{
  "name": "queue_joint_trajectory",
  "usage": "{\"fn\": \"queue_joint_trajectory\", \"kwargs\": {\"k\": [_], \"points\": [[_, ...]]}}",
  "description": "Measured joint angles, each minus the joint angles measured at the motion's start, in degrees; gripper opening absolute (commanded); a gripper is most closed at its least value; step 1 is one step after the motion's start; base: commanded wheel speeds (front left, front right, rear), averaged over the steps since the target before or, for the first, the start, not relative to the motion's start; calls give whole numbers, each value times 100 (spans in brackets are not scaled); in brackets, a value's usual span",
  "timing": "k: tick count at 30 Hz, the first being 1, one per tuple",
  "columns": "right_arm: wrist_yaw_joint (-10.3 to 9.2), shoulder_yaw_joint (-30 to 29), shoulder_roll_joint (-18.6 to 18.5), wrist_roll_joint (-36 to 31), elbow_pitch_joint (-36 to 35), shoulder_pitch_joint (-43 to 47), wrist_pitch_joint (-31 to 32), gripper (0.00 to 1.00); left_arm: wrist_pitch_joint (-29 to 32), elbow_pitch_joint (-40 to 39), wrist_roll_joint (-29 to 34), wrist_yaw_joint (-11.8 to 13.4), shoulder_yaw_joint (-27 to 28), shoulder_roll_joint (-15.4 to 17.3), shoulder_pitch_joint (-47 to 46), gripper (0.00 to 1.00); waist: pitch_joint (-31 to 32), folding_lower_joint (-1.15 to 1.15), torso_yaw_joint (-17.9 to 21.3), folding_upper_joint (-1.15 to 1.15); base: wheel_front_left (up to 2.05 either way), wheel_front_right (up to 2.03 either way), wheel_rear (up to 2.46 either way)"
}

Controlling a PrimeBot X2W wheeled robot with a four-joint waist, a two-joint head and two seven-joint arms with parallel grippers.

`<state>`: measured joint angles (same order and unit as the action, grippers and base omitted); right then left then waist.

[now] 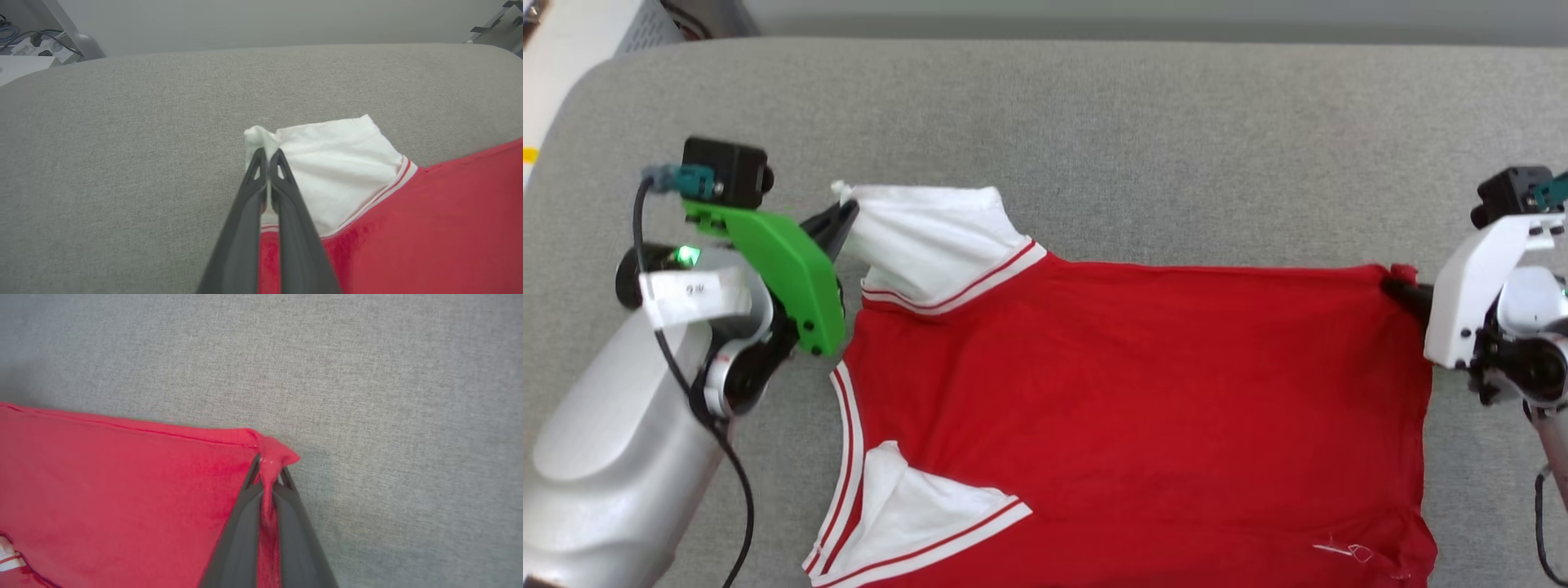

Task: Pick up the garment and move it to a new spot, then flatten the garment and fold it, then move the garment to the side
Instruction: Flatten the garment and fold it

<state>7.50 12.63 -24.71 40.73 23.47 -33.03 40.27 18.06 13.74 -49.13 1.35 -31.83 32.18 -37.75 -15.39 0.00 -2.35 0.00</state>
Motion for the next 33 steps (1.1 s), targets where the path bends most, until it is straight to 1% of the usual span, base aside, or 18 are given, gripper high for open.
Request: {"fn": "queue_joint_trajectory", "kwargs": {"k": [3, 11, 17, 22, 29, 33], "points": [[0, -100, 12, -14, -213, 413, -86, 0, -130, -179, -79, 138, 67, 89, 471, 0, 190, 0, -3, 0, 0, 0, 0], [1, -467, 214, -243, -988, 1790, -412, 0, -399, -933, -447, 684, 249, 388, 2182, 0, 703, -1, 15, 0, 0, 0, 0], [2, -831, 561, -478, -1511, 2817, -619, 0, -548, -1145, -840, 960, 304, 370, 3249, 0, 926, -1, -14, 0, 0, 0, 0], [2, -1100, 909, -639, -1704, 3527, -625, 0, -651, -1029, -1131, 1003, 323, 250, 3885, 0, 997, -1, 14, 0, 0, 0, 0], [3, -1359, 1269, -772, -1729, 4066, -680, 0, -743, -595, -1337, 994, 331, 99, 4057, 0, 1030, -1, 33, 0, 0, 0, 0], [3, -1389, 1479, -825, -1706, 4223, -818, 0, -749, -336, -1391, 840, 303, -26, 4052, 0, 1051, -1, 52, 0, 0, 0, 0]]}}
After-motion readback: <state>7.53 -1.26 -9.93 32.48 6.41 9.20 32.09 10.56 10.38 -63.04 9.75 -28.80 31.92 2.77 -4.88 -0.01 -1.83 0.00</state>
